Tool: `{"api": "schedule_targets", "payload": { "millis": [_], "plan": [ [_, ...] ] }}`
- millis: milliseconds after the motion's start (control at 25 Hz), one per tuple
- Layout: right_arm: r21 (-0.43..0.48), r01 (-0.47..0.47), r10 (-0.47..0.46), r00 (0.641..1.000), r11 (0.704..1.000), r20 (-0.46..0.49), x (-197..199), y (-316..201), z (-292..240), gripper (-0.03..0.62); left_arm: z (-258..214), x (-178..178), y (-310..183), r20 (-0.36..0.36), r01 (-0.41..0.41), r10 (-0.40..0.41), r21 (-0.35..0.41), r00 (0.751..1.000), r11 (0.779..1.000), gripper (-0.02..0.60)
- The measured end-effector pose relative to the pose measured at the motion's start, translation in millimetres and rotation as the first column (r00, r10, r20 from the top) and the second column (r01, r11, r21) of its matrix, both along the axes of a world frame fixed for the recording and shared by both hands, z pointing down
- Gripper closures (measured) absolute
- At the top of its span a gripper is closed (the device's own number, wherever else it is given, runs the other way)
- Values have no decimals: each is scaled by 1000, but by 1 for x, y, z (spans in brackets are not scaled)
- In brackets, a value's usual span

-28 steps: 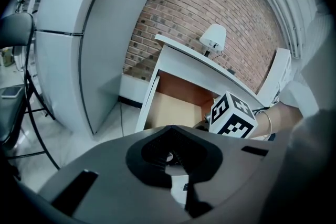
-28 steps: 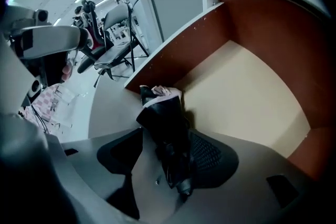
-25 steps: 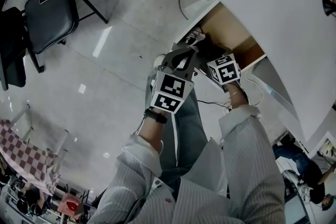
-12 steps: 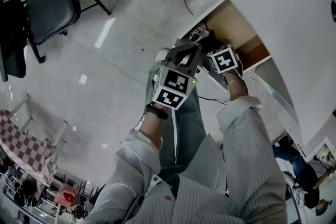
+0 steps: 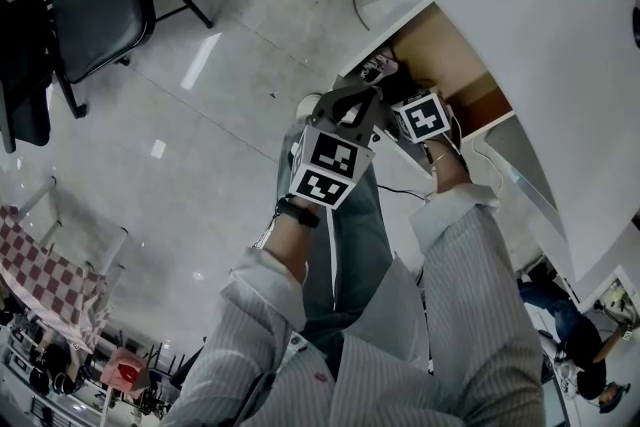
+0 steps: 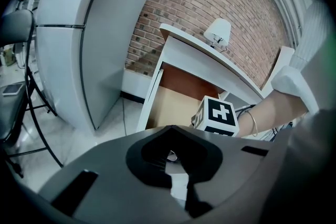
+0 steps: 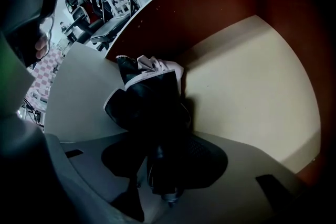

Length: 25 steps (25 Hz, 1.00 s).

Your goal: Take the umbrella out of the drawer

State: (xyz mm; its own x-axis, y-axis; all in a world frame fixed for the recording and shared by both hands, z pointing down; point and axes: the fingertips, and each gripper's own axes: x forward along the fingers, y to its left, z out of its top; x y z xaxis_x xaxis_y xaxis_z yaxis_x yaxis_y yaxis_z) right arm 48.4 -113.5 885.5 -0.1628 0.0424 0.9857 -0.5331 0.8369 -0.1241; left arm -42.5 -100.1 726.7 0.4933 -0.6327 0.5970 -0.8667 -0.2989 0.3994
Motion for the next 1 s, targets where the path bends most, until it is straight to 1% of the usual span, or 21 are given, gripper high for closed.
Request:
{"api": "schedule_targets", "payload": {
  "millis": [240,600,720,800,880,1000],
  "plan": [
    [7,-5,5,999,1000,-37,1,2,-8,390,-4,-4,-3,7,1,-1,6,1000,1000,572],
    [28,-44,45,999,999,-27,-2,8,-35,396,-23,-8,-10,13,-9,9,28,1000,1000,572],
    [38,-67,67,998,997,-15,-4,10,-46,396,-27,-11,-9,17,-6,6,27,1000,1000,572],
    [41,-84,84,996,996,9,-8,12,-56,396,-36,-14,-11,27,-15,14,40,1000,999,572],
    [46,-90,88,995,995,43,-16,12,-68,396,-43,-15,-12,34,-17,16,45,999,999,572],
    [72,-95,91,994,993,54,-19,9,-87,396,-52,-18,-11,36,-12,11,43,999,999,572]
  ]
}}
